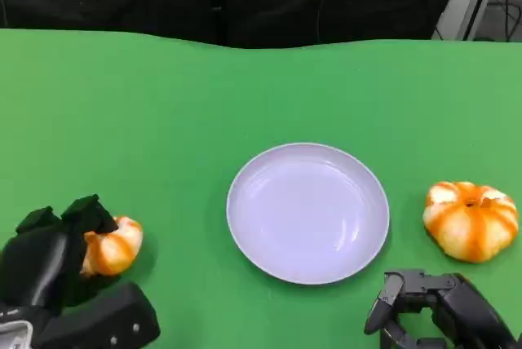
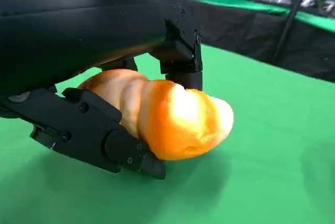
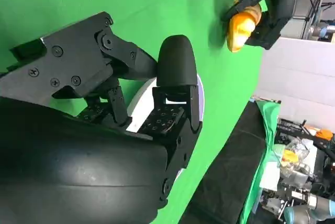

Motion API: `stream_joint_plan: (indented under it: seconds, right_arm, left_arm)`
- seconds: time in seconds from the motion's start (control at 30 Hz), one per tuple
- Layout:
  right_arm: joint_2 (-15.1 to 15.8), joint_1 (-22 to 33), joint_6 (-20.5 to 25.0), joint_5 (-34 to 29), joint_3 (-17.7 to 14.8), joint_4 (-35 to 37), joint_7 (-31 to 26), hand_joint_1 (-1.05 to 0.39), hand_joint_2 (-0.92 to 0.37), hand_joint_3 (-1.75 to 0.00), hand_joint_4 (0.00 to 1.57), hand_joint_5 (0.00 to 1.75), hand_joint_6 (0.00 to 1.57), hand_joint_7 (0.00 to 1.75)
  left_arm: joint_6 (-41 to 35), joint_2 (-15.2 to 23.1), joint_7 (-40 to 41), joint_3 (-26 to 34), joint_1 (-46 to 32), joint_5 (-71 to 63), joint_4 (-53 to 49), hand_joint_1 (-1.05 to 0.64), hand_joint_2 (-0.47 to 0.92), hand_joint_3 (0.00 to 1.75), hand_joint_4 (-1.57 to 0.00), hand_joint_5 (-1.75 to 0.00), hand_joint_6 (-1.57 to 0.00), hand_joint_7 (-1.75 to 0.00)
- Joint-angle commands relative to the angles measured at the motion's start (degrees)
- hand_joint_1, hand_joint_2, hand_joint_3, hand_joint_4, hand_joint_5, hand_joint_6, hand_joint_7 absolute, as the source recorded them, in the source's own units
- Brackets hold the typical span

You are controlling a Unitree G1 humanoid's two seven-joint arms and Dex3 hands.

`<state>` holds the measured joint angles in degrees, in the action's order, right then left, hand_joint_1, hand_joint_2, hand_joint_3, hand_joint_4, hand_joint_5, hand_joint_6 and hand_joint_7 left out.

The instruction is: Grasp the bread from the table and place it into the plate.

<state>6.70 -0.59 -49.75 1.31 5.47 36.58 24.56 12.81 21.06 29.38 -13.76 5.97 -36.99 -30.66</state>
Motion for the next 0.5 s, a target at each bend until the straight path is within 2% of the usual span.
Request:
stream_joint_plan:
  seconds: [0.03,0.17,0.37,0.5]
  right_arm:
    - [0.0,0.3,0.1,0.8,-0.1,-0.5,-0.2,-0.14,-0.62,-0.94,0.81,1.48,0.84,1.17]
    - [-0.1,0.1,0.0,0.7,-0.1,-0.3,-0.1,-0.14,-0.62,-0.94,0.81,1.48,0.84,1.17]
    - [-0.1,0.2,0.3,0.4,-0.1,-0.4,-0.4,-0.15,-0.62,-0.94,0.81,1.48,0.84,1.18]
    - [-0.1,0.2,0.2,0.5,-0.1,-0.3,-0.3,-0.15,-0.62,-0.94,0.8,1.48,0.83,1.18]
  left_arm:
    - [2.6,2.0,2.9,0.3,-2.0,-2.2,6.0,-0.1,0.82,0.0,-0.58,-1.75,-0.55,-1.62]
    - [3.0,2.0,2.0,0.9,-3.6,-2.6,11.3,-0.11,0.84,0.01,-0.58,-1.75,-0.59,-1.55]
    - [2.4,1.2,-0.5,1.0,-5.4,-2.8,20.6,-0.08,0.83,0.0,-0.57,-1.75,-0.61,-1.52]
    - [2.4,0.6,-1.5,1.1,-6.0,-2.6,23.2,-0.07,0.84,0.0,-0.58,-1.75,-0.64,-1.5]
